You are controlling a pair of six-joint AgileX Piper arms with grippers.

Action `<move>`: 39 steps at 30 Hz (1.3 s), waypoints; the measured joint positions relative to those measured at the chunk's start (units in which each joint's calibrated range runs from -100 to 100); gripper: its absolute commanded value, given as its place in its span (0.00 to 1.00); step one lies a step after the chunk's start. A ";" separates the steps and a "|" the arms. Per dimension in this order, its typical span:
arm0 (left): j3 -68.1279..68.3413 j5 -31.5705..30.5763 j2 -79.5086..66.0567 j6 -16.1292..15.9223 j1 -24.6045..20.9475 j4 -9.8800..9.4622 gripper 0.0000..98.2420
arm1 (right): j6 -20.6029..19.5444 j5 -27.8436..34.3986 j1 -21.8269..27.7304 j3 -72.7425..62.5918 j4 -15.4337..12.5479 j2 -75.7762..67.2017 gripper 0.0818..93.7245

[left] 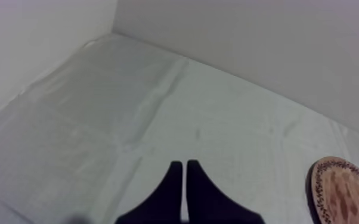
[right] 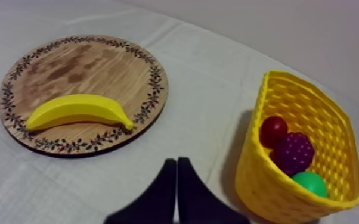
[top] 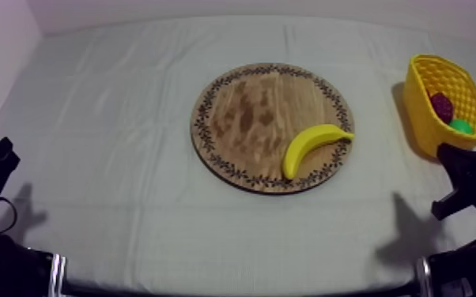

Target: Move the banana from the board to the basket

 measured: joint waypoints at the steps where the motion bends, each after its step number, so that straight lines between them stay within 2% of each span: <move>1: 0.00 0.00 0.00 0.00 0.00 0.00 0.00 | 0.00 0.00 0.00 0.00 0.00 0.00 0.00; 20: 0.00 0.00 0.00 0.00 0.00 0.00 0.00 | 0.07 0.00 -0.98 0.00 0.00 0.00 0.00; 27: 0.00 0.00 0.00 0.00 0.00 0.00 0.00 | 0.09 0.00 -4.25 0.00 0.00 0.00 0.00; 34: 0.00 0.00 0.00 0.00 0.00 0.00 0.00 | -2.62 0.10 -9.61 0.00 0.00 0.06 0.01; 39: 0.00 0.00 0.00 0.00 0.00 0.00 0.00 | -2.94 0.10 -11.08 0.00 0.00 0.06 0.01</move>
